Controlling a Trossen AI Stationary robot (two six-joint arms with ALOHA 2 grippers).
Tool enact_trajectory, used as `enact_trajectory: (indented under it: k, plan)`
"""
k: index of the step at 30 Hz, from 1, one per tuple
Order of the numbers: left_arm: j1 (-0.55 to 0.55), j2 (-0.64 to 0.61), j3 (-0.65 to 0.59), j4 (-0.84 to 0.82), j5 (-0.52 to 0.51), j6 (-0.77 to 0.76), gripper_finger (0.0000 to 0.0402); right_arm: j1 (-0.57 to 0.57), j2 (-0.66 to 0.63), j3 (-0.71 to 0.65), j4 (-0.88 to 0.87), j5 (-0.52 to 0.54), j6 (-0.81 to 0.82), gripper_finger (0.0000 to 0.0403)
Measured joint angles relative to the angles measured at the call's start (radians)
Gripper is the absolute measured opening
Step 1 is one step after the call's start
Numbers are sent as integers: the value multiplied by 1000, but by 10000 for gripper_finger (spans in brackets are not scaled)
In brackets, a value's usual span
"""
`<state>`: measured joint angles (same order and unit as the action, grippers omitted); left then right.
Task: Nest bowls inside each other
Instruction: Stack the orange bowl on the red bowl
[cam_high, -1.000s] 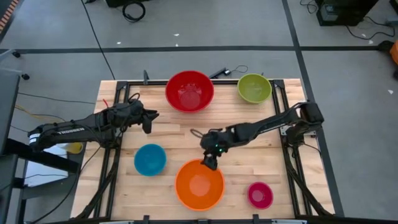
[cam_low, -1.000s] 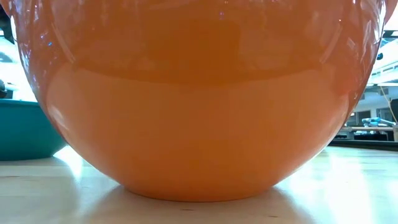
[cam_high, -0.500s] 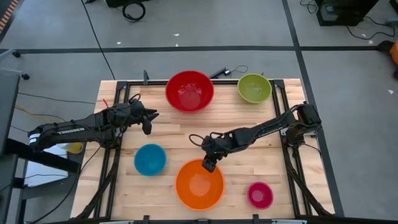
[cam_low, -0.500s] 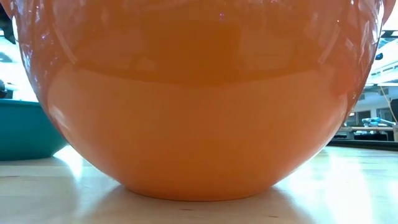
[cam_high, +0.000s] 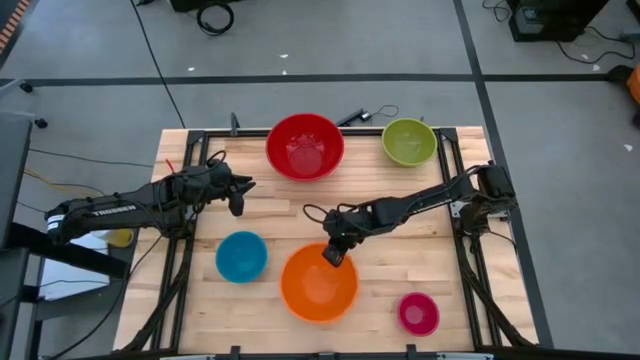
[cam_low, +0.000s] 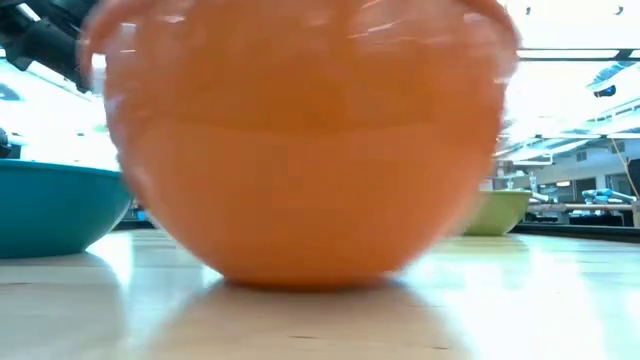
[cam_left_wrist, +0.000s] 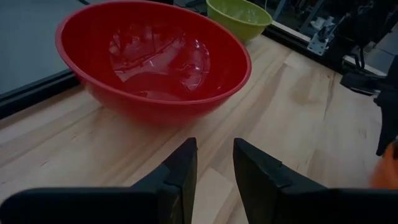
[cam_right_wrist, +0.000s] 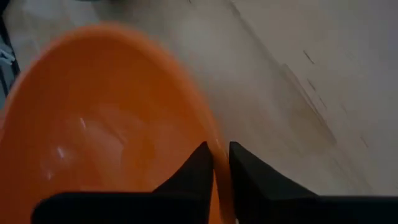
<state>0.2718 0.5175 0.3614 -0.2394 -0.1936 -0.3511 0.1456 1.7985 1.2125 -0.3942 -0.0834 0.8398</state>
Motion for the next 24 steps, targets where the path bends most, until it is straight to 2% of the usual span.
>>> enact_trajectory:
  k: [4, 13, 17, 24]
  plan:
    - [0, 0, 0, 0, 0, 11, 107, -11, 0, 0, 1, -2, -10, 26]
    - [0, -1, 0, 1, 0, -28, 107, -54, 0, -1, 8, -56, -31, 25]
    - [0, -2, 0, 1, 32, -46, 107, -77, -20, 3, 26, -92, -22, 23]
    - [0, -2, 0, -5, 39, -48, 107, -143, -67, 130, 24, -71, -123, 28]
